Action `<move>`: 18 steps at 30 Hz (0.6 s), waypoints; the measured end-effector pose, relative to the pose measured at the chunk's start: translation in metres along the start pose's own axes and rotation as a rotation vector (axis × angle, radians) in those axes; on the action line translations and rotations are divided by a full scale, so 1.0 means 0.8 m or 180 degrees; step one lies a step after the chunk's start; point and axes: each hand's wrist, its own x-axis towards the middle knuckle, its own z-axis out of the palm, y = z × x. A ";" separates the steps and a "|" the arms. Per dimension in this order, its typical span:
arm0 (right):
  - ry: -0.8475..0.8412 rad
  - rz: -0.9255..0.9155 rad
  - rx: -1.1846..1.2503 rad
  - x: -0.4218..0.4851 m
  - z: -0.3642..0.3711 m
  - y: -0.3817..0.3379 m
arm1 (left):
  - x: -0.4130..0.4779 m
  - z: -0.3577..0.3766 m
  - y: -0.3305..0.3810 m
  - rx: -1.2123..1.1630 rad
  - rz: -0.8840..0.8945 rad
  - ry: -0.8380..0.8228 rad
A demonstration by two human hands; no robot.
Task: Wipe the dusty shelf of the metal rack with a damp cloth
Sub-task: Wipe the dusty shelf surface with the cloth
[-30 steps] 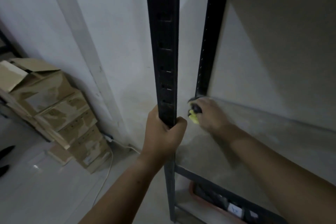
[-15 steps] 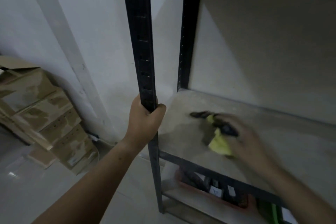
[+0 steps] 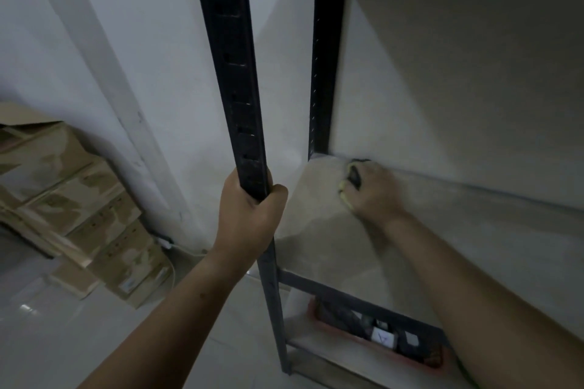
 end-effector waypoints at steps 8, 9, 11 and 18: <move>-0.1406 -0.1195 0.1218 -0.004 0.017 -0.098 | 0.001 -0.002 -0.002 0.0076 0.0204 -0.0012; -0.1224 -0.1153 0.1325 -0.010 0.004 -0.086 | 0.001 -0.002 -0.001 0.0041 0.0202 -0.0041; -0.0364 -0.0917 0.1024 -0.029 -0.025 -0.051 | 0.001 -0.001 0.000 -0.0041 0.0124 -0.0073; 0.0067 0.0869 -0.0040 -0.184 -0.124 0.090 | -0.001 -0.001 0.002 -0.0032 0.0073 -0.0017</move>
